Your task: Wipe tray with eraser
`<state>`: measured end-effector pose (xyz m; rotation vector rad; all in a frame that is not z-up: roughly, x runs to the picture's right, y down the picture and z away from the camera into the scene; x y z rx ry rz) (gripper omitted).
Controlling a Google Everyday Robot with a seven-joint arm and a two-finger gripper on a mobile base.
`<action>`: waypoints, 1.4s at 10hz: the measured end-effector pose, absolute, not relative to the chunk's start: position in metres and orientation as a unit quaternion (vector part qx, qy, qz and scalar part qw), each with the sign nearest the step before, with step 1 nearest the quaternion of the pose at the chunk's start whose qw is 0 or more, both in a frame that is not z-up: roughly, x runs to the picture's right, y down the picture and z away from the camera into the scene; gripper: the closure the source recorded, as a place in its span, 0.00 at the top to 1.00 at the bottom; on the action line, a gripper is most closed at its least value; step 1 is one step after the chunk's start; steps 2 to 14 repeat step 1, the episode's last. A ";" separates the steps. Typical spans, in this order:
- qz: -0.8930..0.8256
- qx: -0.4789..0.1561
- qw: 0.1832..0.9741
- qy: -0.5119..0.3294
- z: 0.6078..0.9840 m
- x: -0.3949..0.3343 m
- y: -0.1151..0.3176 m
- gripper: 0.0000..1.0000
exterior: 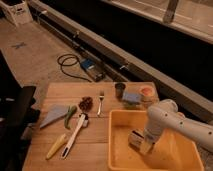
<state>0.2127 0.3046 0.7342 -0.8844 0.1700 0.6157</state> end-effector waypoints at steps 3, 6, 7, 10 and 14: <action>0.295 -0.424 0.852 0.084 0.727 0.217 0.313 0.00; 0.295 -0.424 0.852 0.084 0.727 0.217 0.313 0.00; 0.295 -0.424 0.852 0.084 0.727 0.217 0.313 0.00; 0.295 -0.424 0.852 0.084 0.727 0.217 0.313 0.00; 0.295 -0.424 0.852 0.084 0.727 0.217 0.313 0.00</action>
